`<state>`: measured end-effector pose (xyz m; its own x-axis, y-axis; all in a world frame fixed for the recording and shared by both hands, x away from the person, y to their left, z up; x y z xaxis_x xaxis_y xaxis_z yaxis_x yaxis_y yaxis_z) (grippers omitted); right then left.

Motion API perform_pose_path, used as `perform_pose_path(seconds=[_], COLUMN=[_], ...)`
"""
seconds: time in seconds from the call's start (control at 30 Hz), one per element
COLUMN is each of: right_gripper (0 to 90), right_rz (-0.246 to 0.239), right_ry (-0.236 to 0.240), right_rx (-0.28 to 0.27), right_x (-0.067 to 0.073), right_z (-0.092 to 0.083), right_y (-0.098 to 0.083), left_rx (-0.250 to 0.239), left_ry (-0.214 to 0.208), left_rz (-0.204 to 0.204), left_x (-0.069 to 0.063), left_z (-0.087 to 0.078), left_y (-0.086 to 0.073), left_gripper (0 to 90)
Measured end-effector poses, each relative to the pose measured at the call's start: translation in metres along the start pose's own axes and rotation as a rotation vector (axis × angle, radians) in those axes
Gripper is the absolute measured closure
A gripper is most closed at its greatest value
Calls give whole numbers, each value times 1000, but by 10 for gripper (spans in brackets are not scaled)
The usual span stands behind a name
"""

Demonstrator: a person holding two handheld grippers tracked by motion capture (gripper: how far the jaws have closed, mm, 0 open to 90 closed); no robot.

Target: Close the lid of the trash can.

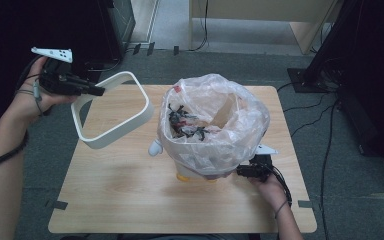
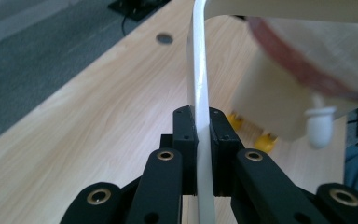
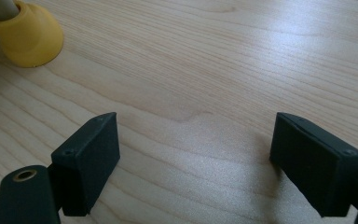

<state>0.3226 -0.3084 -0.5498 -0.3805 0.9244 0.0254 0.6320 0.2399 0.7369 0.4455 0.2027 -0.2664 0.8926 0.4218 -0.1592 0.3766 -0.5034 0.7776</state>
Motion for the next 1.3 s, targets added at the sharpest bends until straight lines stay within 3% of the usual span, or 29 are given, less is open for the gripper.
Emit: perform_pose_path(seconds=[0.13,0.3,0.43,0.7,1.1,1.3], right_gripper=[154,154,153,154,154,154], right_rz=[1,1,0,0,0,-2], right_ry=[-1,0,1,0,1,1], right_rx=[0,0,0,0,1,1], right_x=[0,0,0,0,0,0], right_z=[0,0,0,0,0,0], right_y=[0,0,0,0,0,0], left_rx=[-11,-5,22,52,110,134], left_ry=[-14,-53,-72,-149,-179,-261], left_rz=[6,39,74,129,253,313], left_x=[-9,-25,-36,-61,-100,-122], left_z=[-2,10,26,63,114,137], left_y=[21,48,65,95,131,140], left_gripper=[849,849,849,848,847,846])
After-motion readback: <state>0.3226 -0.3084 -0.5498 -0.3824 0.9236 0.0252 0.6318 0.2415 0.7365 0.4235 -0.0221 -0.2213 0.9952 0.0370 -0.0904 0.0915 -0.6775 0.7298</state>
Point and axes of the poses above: each handheld gripper's, and its own axes: z roughly forward along the jaws, y roughly out of its top, x roughly to its left, the point moved 4 cm from there along z, roughly forward along the jaws
